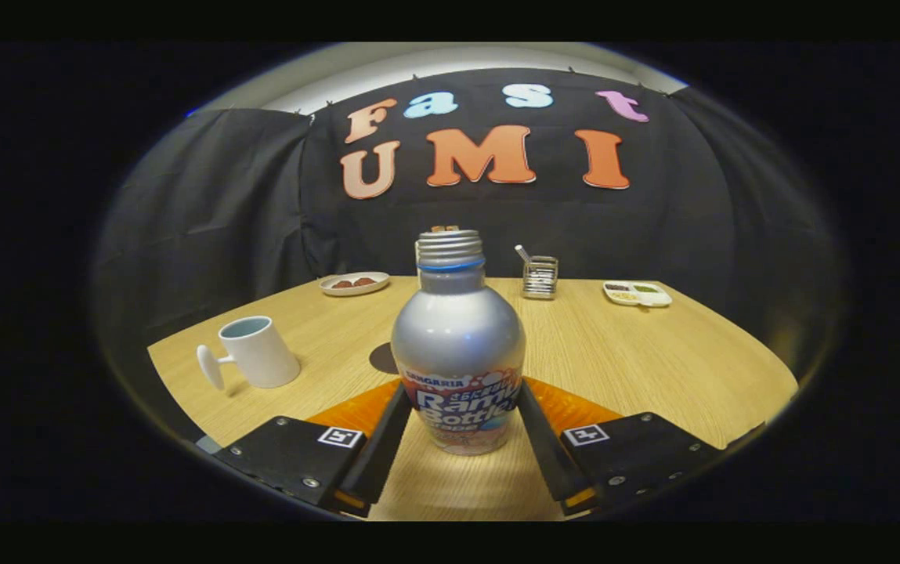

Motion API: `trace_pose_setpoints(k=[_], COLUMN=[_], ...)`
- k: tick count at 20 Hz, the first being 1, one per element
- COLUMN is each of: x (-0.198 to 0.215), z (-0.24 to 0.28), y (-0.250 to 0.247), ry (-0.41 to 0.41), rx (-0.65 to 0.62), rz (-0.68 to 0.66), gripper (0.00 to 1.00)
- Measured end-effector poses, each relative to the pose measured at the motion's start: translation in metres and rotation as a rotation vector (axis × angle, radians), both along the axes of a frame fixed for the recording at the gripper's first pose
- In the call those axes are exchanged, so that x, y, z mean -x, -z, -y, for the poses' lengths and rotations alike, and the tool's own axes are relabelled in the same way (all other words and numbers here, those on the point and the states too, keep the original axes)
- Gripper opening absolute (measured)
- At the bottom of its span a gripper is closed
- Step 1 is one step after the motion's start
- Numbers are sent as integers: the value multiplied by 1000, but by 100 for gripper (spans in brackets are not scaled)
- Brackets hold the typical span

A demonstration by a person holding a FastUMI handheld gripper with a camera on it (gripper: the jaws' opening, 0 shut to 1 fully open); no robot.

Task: Take the bottle from table, then pour the juice into the cup, finally place the bottle on the coaster

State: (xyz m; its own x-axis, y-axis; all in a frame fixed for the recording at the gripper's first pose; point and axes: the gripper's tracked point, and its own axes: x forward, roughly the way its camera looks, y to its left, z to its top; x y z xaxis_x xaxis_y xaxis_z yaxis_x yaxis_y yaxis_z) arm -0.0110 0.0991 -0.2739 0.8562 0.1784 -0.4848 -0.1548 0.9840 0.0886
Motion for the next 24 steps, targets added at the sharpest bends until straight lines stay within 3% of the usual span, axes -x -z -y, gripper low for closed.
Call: trace_pose_setpoints(k=[10,24], x=[-24,-54], z=[-3,-47], y=[-17,-39], ry=[-16,-163], rx=[258,672], rz=[45,202], gripper=[77,77])
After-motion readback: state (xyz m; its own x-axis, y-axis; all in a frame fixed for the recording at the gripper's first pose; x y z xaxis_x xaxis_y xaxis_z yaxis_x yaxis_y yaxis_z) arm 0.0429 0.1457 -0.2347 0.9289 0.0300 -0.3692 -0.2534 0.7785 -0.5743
